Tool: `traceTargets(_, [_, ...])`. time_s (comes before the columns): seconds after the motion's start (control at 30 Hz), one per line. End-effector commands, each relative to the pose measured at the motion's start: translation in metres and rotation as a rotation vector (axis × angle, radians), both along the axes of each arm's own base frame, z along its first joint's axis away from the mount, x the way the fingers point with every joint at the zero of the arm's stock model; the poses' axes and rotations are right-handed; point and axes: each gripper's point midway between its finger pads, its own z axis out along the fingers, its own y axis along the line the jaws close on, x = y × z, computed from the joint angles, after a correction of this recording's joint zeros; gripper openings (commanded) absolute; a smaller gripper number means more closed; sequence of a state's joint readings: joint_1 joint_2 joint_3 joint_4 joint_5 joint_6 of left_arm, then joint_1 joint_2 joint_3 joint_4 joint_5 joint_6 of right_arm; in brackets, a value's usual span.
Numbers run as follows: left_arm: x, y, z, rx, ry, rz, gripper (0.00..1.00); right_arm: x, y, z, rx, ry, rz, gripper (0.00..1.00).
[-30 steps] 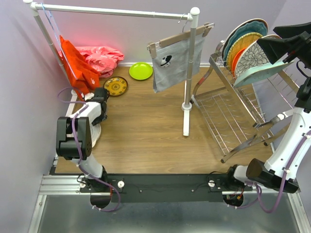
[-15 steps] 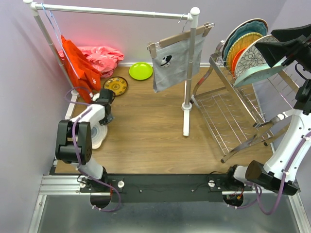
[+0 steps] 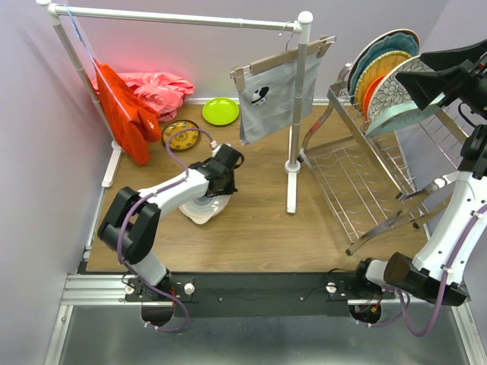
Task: Load the plates into the dish rack
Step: Grab a plate with the left arm
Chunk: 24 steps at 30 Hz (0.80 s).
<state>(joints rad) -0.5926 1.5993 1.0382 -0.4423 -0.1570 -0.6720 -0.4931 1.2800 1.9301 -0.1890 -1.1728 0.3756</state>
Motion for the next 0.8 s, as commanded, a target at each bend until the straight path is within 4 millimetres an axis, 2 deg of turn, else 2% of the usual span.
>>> traceTargets(0.0, [0.003,-0.086,0.019,-0.157,-0.041,-0.167,0.00,-0.008,0.005,-0.006,-0.013,0.018,0.023,0.83])
traceTargets(0.03, [-0.004,-0.097,0.008,-0.133,-0.018,-0.201,0.00,-0.009,0.005,-0.006,-0.018,0.014,0.022,0.83])
traceTargets(0.1, [-0.005,-0.112,0.010,-0.135,-0.025,-0.238,0.00,-0.011,0.006,-0.009,-0.019,0.019,0.022,0.83])
traceTargets(0.13, [-0.009,-0.120,0.005,-0.127,-0.019,-0.257,0.00,-0.010,0.006,-0.010,-0.022,0.020,0.021,0.83])
traceTargets(0.27, [-0.014,-0.137,0.001,-0.158,-0.017,-0.320,0.00,-0.010,0.005,-0.015,-0.021,0.031,0.016,0.83])
traceTargets(0.37, [-0.017,-0.141,-0.002,-0.186,-0.014,-0.348,0.18,-0.008,0.004,-0.016,-0.016,0.037,0.011,0.83])
traceTargets(0.4, [-0.020,-0.142,-0.004,-0.189,-0.011,-0.363,0.30,-0.009,0.004,-0.015,-0.015,0.035,0.009,0.83])
traceTargets(0.5, [-0.024,-0.145,-0.005,-0.216,-0.006,-0.393,0.40,-0.008,0.003,-0.015,-0.013,0.036,0.006,0.83])
traceTargets(0.67, [-0.030,-0.143,0.014,-0.261,-0.055,-0.414,0.47,-0.008,0.003,-0.015,-0.012,0.037,0.003,0.83])
traceTargets(0.77, [-0.038,-0.125,0.030,-0.271,-0.096,-0.383,0.50,-0.009,0.004,-0.015,-0.019,0.035,0.002,0.84])
